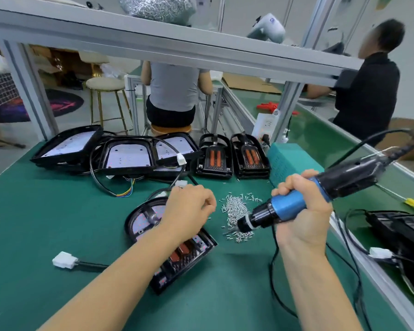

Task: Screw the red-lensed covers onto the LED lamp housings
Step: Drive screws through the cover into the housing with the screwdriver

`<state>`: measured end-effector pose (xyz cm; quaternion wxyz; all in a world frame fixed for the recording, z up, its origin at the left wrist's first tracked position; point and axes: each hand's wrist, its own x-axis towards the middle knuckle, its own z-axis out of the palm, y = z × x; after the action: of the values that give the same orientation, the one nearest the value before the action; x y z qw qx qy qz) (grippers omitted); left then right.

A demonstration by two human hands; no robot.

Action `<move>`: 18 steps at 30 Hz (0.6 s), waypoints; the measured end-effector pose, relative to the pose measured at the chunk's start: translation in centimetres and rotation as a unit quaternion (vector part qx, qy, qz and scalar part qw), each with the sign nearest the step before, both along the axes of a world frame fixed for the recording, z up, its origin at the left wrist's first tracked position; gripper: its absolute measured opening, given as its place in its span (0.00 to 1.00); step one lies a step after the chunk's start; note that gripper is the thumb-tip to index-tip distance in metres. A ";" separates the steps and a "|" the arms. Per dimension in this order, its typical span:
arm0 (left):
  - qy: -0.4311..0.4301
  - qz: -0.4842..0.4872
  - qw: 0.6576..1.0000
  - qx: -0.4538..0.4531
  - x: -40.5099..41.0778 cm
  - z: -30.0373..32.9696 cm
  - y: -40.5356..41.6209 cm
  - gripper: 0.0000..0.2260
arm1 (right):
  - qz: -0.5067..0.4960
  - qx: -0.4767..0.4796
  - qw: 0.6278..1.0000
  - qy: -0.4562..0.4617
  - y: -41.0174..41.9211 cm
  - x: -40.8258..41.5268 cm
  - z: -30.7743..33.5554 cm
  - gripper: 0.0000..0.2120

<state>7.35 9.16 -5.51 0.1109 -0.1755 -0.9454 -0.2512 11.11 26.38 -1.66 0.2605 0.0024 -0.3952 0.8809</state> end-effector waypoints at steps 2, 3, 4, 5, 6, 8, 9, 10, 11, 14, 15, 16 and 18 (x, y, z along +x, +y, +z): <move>0.005 -0.018 0.995 -0.099 -1.5 -0.4 2.2 0.07 | 0.004 0.004 1.000 0.000 0.4 0.1 -0.3 0.11; 0.000 -0.022 0.991 -0.134 -2.1 -0.6 3.0 0.08 | 0.007 0.006 1.000 0.002 0.6 0.1 -0.4 0.10; -0.009 -0.021 0.987 -0.161 -2.6 -0.9 3.7 0.09 | 0.009 0.010 1.000 0.003 0.7 0.0 -0.5 0.10; -0.020 -0.019 0.983 -0.183 -3.0 -1.1 4.2 0.09 | 0.009 0.014 1.000 0.005 0.8 -0.1 -0.6 0.10; -0.031 -0.015 0.979 -0.199 -3.4 -1.4 4.5 0.10 | 0.008 0.017 1.000 0.005 0.8 -0.2 -0.6 0.11; -0.049 -0.010 0.974 -0.221 -3.8 -1.9 4.8 0.11 | 0.004 0.017 1.000 0.002 1.0 -0.4 -0.8 0.11; -0.052 -0.010 0.972 -0.230 -3.9 -2.2 5.0 0.11 | 0.002 0.017 1.000 0.001 1.1 -0.5 -0.8 0.11; -0.055 -0.010 0.970 -0.235 -3.9 -2.4 5.1 0.10 | 0.001 0.016 1.000 -0.001 1.3 -0.7 -0.9 0.11; -0.060 -0.009 0.969 -0.238 -4.0 -2.6 5.2 0.10 | 0.000 0.015 1.000 -0.003 1.4 -0.8 -1.0 0.11; -0.102 -0.017 0.973 -0.206 -4.2 -2.3 5.0 0.03 | 0.000 0.007 1.000 -0.009 1.6 -1.1 -1.2 0.12; -0.119 -0.018 0.975 -0.184 -4.4 -2.0 4.8 0.02 | 0.002 0.006 1.000 -0.010 1.6 -1.2 -1.3 0.12; -0.134 -0.011 0.978 -0.160 -4.6 -1.7 4.4 0.05 | 0.005 0.006 1.000 -0.012 1.6 -1.3 -1.3 0.12; -0.131 0.013 0.982 -0.137 -5.1 -1.4 3.4 0.06 | 0.007 0.003 1.000 -0.013 1.7 -1.4 -1.4 0.12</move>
<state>2.26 12.59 -6.94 -0.0355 -0.1422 -0.9794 -0.1389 9.71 28.05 -3.01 0.2495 -0.0052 -0.4012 0.8813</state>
